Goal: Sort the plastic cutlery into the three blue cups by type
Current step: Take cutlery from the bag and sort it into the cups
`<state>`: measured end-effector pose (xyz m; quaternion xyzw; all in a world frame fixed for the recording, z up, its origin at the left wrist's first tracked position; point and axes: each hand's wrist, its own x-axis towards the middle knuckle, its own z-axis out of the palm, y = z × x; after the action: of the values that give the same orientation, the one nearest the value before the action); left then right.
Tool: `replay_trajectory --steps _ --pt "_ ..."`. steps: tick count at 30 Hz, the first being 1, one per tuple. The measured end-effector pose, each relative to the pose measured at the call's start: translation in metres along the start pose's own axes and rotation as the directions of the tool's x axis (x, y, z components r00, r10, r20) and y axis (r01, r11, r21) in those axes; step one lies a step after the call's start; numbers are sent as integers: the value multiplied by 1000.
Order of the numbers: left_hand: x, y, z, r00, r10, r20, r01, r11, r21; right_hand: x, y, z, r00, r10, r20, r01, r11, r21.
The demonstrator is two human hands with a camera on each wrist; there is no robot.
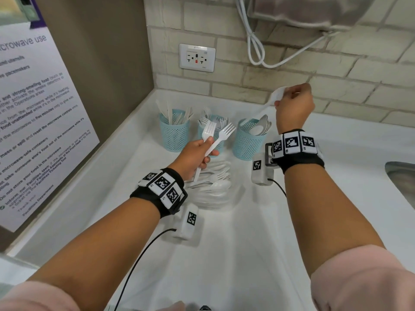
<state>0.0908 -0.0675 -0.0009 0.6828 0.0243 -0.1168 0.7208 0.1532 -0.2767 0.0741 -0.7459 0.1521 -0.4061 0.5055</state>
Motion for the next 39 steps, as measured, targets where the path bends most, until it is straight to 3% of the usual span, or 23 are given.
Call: replay_trajectory --steps 2,5,8,11,13,15,17,20,21,26,30,33,39 --pt "1 0 0 1000 -4 4 4 1000 -4 -5 8 4 997 -70 20 72 995 -75" --pt "1 -1 1 1000 -11 19 11 1000 -6 -16 24 12 971 -162 175 206 939 -275" --pt "0 -2 0 1000 -21 23 21 999 -29 -27 38 16 943 -117 312 266 829 -493" --pt "0 -2 -4 999 -19 28 20 999 -44 -31 36 17 935 -82 344 299 703 -645" --pt "0 -2 -6 999 -16 47 19 997 -73 -32 24 17 925 -140 353 347 687 -638" --pt "0 -1 -7 997 -12 75 22 991 -129 -35 7 20 898 -200 391 382 795 -471" --pt "-2 0 -6 996 -5 88 20 985 -174 -41 -13 23 837 -108 536 288 920 -265" --pt "-4 3 -4 997 7 78 8 982 -187 -57 -28 28 626 126 770 102 965 -241" --pt "-5 3 -3 997 10 73 4 982 -187 -62 -28 28 588 145 796 55 974 -218" --pt "-8 6 -6 999 -34 14 36 977 -210 -77 -9 33 633 162 757 -130 986 -102" --pt "-9 1 -10 1000 -26 18 28 987 -160 -85 -3 32 578 200 791 -305 952 -18" --pt "-11 0 -10 1000 -14 14 16 985 -169 -89 -5 32 516 198 833 -319 947 -28" --pt "-12 -2 -8 999 -10 33 16 979 -204 -93 -3 33 510 186 840 -309 951 -23"
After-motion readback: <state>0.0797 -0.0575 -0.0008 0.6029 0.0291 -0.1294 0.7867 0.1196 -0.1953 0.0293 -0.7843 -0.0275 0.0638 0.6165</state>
